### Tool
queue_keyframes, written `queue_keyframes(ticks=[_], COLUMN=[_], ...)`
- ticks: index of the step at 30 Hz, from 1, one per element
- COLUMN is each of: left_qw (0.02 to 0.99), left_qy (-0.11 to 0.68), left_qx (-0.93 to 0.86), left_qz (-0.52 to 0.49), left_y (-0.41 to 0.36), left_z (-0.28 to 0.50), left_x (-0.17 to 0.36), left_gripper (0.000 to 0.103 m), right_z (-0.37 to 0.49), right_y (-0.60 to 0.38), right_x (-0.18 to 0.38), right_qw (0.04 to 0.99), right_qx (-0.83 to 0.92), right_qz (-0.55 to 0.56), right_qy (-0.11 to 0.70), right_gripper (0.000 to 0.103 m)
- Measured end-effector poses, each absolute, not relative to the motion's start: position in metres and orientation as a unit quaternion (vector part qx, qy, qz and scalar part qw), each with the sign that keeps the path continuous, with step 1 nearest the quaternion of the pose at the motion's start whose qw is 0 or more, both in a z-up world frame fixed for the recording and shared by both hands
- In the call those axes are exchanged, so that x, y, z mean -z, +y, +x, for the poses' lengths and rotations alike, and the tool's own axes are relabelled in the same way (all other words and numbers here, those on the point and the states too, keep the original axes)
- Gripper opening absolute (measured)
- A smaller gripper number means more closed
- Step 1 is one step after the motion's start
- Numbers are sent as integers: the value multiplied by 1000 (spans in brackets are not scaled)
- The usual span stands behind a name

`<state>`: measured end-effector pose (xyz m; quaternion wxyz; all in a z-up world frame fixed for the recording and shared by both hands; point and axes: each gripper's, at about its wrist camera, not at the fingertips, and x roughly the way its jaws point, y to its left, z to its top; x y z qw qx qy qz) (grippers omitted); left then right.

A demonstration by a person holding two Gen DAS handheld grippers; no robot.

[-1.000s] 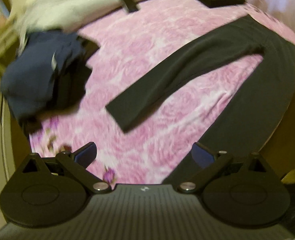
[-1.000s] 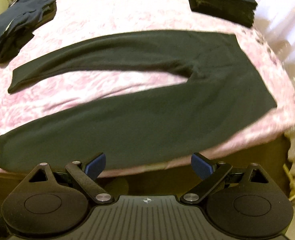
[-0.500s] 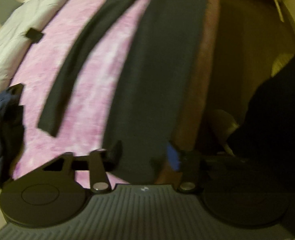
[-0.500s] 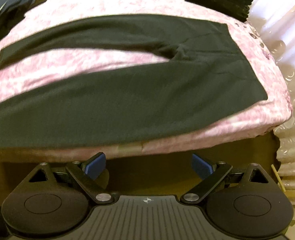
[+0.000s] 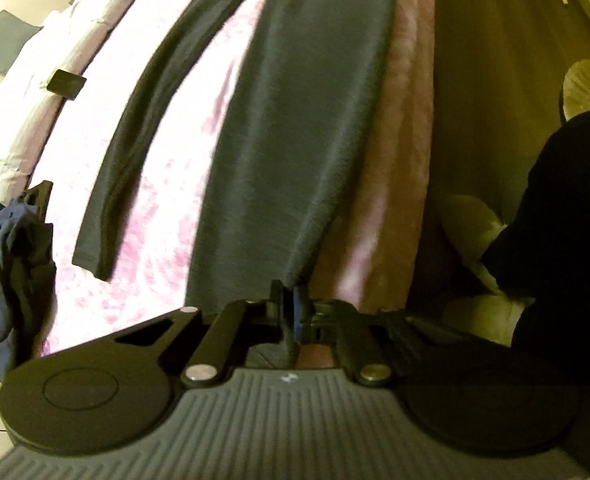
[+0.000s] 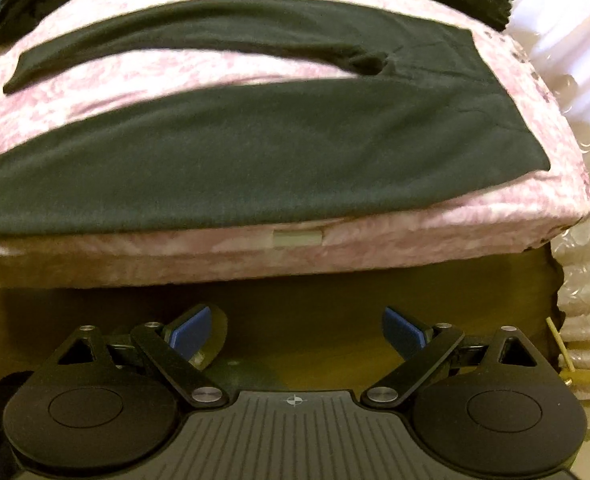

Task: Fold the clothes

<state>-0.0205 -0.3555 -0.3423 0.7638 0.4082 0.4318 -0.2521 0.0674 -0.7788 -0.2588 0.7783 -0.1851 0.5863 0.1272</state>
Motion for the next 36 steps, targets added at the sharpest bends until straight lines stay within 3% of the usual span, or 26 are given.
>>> queue_keyframes(ticks=[10, 17, 18, 19, 21, 27, 29, 36], left_qw=[812, 819, 815, 811, 801, 762, 753, 719], left_qy=[453, 489, 497, 506, 524, 583, 594, 622], left_qx=[228, 154, 140, 126, 97, 7, -21, -81], left_qz=[288, 258, 262, 266, 271, 281, 283, 299], left_y=[-327, -339, -345, -351, -363, -400, -408, -433], left_z=[37, 72, 76, 80, 87, 109, 116, 135], left_x=[269, 240, 238, 235, 230, 214, 209, 194], left_gripper=[3, 3, 3, 3, 3, 3, 3, 3], right_z=[93, 147, 157, 168, 188, 235, 248, 287], right_y=[-815, -874, -884, -894, -913, -977, -992, -1038], right_x=[259, 294, 302, 311, 330, 371, 379, 397], right_qw=[819, 791, 783, 774, 755, 708, 695, 637], right_qx=[-173, -209, -217, -228, -247, -290, -304, -362], right_qz=[-316, -426, -440, -452, -469, -536, -556, -618], right_qy=[447, 386, 382, 380, 386, 356, 341, 285], right_gripper=[95, 94, 92, 81, 71, 70, 55, 55])
